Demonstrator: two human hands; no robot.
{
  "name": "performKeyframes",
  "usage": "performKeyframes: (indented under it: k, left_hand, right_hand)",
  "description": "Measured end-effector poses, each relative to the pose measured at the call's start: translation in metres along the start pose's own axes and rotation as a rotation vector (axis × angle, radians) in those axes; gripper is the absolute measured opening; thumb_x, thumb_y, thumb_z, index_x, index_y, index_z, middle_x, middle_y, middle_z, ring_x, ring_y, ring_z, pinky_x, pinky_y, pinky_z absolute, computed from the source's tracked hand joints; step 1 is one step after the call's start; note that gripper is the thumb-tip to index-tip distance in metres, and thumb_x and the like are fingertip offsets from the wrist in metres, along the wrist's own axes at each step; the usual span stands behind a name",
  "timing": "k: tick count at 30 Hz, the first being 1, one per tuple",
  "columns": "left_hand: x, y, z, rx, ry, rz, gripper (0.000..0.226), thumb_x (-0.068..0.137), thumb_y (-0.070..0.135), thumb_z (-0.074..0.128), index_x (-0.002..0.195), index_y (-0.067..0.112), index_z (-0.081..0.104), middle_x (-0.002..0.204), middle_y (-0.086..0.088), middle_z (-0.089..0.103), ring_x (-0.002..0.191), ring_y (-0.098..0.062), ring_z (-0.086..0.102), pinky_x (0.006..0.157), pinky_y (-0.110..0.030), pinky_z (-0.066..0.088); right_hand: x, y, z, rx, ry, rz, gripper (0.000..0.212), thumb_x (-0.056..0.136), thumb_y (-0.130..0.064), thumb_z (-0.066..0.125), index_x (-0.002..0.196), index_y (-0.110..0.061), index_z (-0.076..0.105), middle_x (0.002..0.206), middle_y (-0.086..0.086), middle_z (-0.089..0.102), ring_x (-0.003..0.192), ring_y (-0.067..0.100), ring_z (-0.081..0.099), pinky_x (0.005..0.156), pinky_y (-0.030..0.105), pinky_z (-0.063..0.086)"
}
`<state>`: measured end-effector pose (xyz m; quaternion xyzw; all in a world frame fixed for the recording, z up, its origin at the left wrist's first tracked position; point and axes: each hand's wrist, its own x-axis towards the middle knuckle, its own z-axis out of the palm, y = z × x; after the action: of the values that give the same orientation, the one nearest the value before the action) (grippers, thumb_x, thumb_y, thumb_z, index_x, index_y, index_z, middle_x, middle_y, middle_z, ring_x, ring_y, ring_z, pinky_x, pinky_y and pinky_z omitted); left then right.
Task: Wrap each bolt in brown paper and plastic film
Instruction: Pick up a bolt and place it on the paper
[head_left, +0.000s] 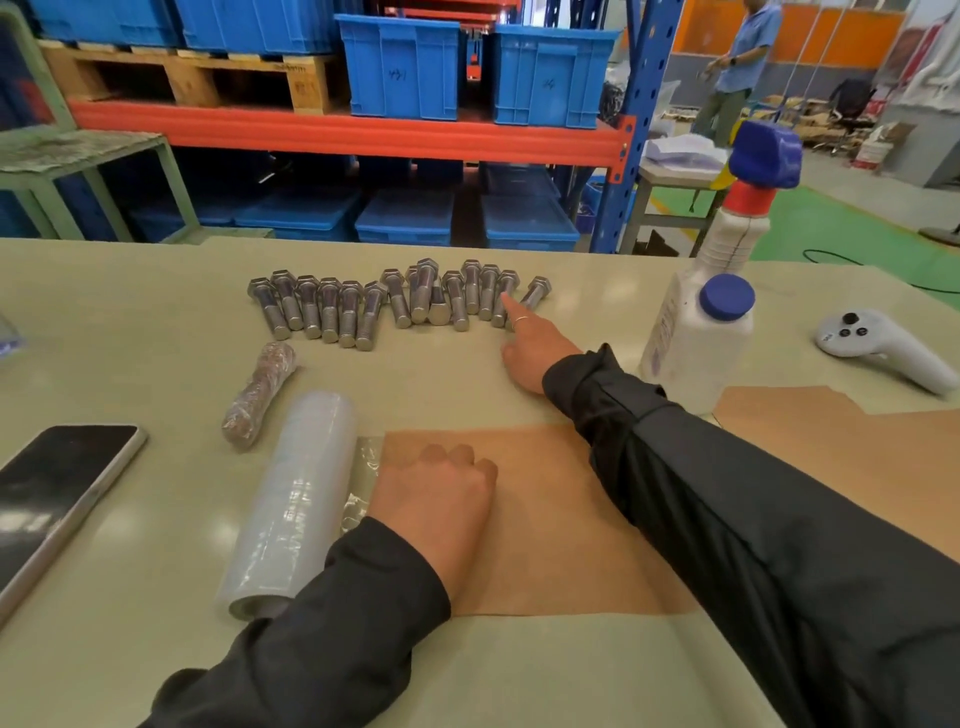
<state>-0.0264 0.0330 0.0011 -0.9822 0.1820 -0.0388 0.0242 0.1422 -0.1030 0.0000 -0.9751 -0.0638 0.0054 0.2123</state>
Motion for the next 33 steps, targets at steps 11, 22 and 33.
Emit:
performKeyframes:
  k: [11,22,33]
  left_hand:
    - [-0.001,0.002,-0.006,-0.021,-0.027,0.009,0.032,0.092,0.002,0.033,0.119,0.012,0.047,0.116,-0.007,0.048,0.106,-0.025,0.046,0.055,-0.025,0.022]
    - [-0.002,-0.001,-0.001,-0.017,-0.014,-0.022,0.033,0.092,0.002,0.033,0.121,0.012,0.045,0.118,-0.006,0.046,0.111,-0.022,0.042,0.073,-0.026,0.03]
    - [-0.012,0.0,-0.013,-0.191,0.283,-0.119,0.046,0.099,0.029,0.032,0.141,0.011,0.03,0.124,-0.009,0.049,0.111,-0.025,0.047,0.089,-0.033,0.039]
  right_hand:
    - [0.009,0.014,0.0,-0.207,0.363,0.142,0.038,0.097,-0.014,0.042,0.133,-0.005,0.032,0.12,0.018,0.053,0.108,0.035,0.05,0.084,0.039,0.042]
    - [-0.034,-0.009,-0.051,-0.182,0.076,0.171,0.039,0.091,-0.024,0.056,0.126,-0.006,0.052,0.121,0.012,0.058,0.11,0.027,0.055,0.089,0.031,0.042]
    - [-0.175,-0.014,-0.031,0.073,-0.168,-0.157,0.056,0.085,-0.018,0.065,0.136,-0.03,0.043,0.104,-0.016,0.062,0.102,0.007,0.055,0.093,0.02,0.04]
